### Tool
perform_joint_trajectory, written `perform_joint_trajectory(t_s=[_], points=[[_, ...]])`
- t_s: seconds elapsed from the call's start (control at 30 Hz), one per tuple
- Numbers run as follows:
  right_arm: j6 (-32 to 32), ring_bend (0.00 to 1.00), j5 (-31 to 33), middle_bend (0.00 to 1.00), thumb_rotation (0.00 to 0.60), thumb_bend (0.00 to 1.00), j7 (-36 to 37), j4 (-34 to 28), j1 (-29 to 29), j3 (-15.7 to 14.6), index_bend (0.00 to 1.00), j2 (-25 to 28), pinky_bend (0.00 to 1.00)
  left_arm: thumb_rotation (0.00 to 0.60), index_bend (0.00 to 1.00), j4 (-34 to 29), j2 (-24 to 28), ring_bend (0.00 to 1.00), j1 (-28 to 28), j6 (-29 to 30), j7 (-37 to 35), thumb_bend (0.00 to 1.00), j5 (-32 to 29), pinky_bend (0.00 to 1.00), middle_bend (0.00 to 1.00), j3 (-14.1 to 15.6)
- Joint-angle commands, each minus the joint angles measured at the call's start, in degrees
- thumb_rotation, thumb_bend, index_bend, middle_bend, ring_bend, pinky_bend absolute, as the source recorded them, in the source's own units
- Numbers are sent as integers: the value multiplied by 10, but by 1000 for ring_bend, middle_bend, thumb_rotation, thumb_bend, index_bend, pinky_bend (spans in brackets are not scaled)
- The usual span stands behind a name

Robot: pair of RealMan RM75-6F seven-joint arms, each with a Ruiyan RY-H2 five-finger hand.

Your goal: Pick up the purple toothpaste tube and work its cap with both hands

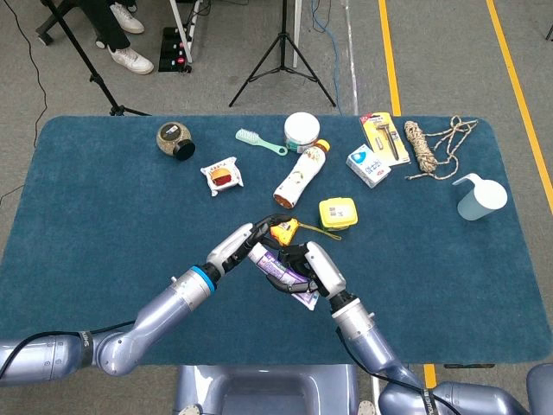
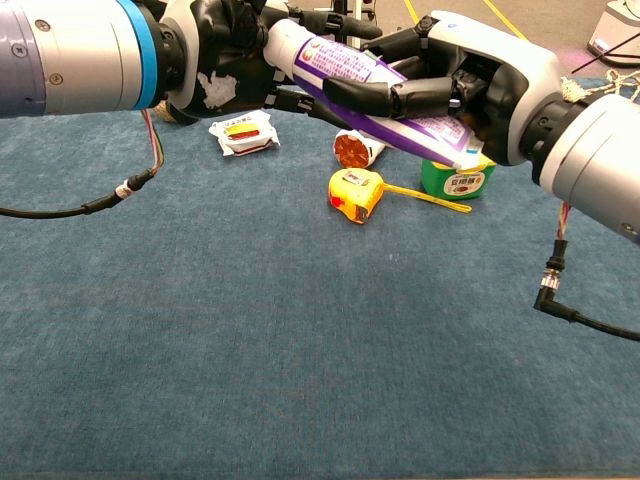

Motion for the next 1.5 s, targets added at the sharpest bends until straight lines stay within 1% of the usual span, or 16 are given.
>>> perform_joint_trajectory(t_s=[0.03,0.5,0.67,0.93,1.07,1.2,1.33,1.5], points=[[0,1000,-1,952,600,391,4,0,0,0,872,1,1000,0,84,1,-1,31,-1,-7,-7,98,4,243,96,-2],[-1,1000,-2,953,600,391,15,1,3,3,872,4,1000,0,73,1,7,30,-4,-29,-27,98,11,243,96,0],[-3,1000,2,953,600,391,13,5,4,1,872,3,1000,0,73,-1,16,30,4,-30,-40,98,20,243,96,-5],[-7,1000,7,953,600,391,12,12,1,-4,873,9,1000,0,72,-10,63,30,19,-31,-49,98,38,242,97,-20],[-11,1000,9,953,600,391,10,19,-2,-12,872,12,1000,0,72,-20,104,30,32,-29,-45,98,49,243,96,-24],[-16,1000,12,953,600,391,7,25,-3,-17,872,13,1000,0,72,-25,131,30,39,-24,-32,98,61,243,97,-18],[-24,1000,14,953,600,391,-4,34,-3,-24,872,17,1000,0,72,-34,157,30,54,-9,-13,98,81,243,97,-2],[-41,1000,18,952,600,390,-47,50,3,-36,872,25,1000,0,73,-45,183,30,73,11,9,98,113,243,96,20]])
